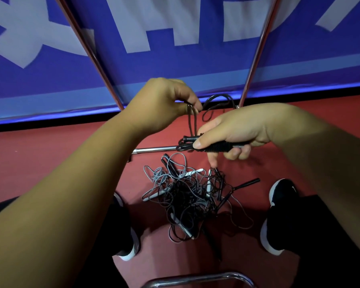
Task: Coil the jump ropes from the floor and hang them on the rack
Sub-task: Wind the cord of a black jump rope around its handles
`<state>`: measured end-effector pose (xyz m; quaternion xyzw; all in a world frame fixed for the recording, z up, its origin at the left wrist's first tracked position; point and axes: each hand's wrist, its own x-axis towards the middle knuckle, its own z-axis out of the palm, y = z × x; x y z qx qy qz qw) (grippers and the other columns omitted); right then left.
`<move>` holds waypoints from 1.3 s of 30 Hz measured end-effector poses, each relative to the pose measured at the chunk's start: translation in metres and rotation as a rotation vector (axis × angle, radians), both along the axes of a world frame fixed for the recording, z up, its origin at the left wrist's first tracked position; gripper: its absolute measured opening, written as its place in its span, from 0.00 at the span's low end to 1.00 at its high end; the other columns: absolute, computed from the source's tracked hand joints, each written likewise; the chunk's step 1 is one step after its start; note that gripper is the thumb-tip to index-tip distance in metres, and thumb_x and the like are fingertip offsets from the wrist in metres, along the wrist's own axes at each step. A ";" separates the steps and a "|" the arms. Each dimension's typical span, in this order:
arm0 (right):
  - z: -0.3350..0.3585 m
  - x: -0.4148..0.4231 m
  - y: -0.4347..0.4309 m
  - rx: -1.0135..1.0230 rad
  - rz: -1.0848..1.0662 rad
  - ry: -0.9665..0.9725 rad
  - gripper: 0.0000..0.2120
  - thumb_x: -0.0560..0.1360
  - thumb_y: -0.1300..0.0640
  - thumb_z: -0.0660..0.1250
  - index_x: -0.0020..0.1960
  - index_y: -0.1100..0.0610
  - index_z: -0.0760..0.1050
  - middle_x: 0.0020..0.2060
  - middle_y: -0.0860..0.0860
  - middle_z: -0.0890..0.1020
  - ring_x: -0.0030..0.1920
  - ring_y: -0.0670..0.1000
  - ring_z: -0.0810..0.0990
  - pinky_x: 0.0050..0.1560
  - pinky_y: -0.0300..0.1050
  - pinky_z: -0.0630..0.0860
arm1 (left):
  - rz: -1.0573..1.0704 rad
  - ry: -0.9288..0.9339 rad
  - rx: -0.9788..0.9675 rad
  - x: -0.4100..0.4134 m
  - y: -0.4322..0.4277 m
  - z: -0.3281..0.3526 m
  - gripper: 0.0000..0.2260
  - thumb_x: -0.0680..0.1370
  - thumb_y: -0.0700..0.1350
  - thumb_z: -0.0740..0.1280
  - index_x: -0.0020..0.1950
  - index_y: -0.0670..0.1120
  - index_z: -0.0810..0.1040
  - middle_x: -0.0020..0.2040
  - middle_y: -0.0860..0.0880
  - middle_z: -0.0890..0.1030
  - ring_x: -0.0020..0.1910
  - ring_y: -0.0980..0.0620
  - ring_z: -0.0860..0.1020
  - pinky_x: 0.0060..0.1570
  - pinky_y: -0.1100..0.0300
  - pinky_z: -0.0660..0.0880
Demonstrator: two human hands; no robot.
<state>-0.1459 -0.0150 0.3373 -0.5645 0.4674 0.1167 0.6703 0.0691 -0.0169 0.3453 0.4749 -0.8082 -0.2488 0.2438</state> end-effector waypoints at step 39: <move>-0.007 0.013 -0.013 -0.445 -0.794 -0.259 0.22 0.79 0.28 0.63 0.52 0.44 0.82 0.40 0.50 0.80 0.28 0.50 0.75 0.29 0.41 0.64 | 0.110 1.082 0.782 -0.018 0.008 0.011 0.16 0.88 0.50 0.53 0.57 0.42 0.76 0.40 0.49 0.86 0.47 0.45 0.86 0.58 0.50 0.80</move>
